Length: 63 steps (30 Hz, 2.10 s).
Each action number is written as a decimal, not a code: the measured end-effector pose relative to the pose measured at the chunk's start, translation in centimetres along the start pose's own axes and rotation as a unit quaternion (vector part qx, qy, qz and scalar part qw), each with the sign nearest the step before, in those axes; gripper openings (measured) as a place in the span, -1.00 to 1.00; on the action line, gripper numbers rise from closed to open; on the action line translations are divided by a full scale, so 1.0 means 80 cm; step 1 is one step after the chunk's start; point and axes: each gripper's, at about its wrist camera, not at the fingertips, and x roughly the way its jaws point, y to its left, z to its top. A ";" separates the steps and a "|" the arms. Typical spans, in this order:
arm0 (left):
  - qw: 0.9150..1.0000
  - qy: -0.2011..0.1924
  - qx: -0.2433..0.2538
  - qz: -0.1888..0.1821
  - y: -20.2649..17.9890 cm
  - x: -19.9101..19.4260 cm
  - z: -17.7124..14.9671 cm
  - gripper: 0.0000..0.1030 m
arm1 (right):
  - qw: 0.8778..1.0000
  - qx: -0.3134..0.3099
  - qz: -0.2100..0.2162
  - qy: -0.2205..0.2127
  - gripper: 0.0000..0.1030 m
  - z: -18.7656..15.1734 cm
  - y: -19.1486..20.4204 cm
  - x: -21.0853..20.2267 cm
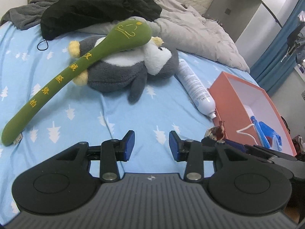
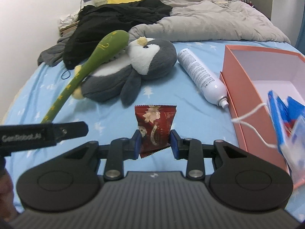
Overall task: Organize soft objects
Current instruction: 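Carry the snack packet with the right tool over the pink box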
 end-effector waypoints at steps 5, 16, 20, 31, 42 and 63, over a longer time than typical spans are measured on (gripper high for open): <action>1.000 -0.004 0.010 -0.003 -0.013 -0.022 -0.014 -0.12 | 1.000 0.000 0.002 -0.007 -0.31 -0.014 -0.001 -0.032; 0.998 -0.013 0.048 -0.024 -0.054 -0.068 -0.049 -0.12 | 1.000 0.010 0.003 -0.029 -0.31 -0.044 -0.006 -0.095; 0.997 -0.024 0.075 -0.025 -0.068 -0.090 -0.063 -0.12 | 0.999 0.012 0.003 -0.035 -0.31 -0.059 -0.006 -0.117; 0.996 -0.022 0.076 -0.045 -0.085 -0.118 -0.085 -0.12 | 0.999 0.028 0.002 -0.039 -0.31 -0.085 -0.014 -0.152; 0.991 -0.036 0.104 -0.073 -0.137 -0.119 -0.054 -0.12 | 0.995 0.045 -0.015 -0.090 -0.31 -0.052 -0.054 -0.196; 0.979 -0.026 0.166 -0.119 -0.262 -0.048 0.045 -0.12 | 0.989 0.080 -0.062 -0.110 -0.31 0.041 -0.189 -0.202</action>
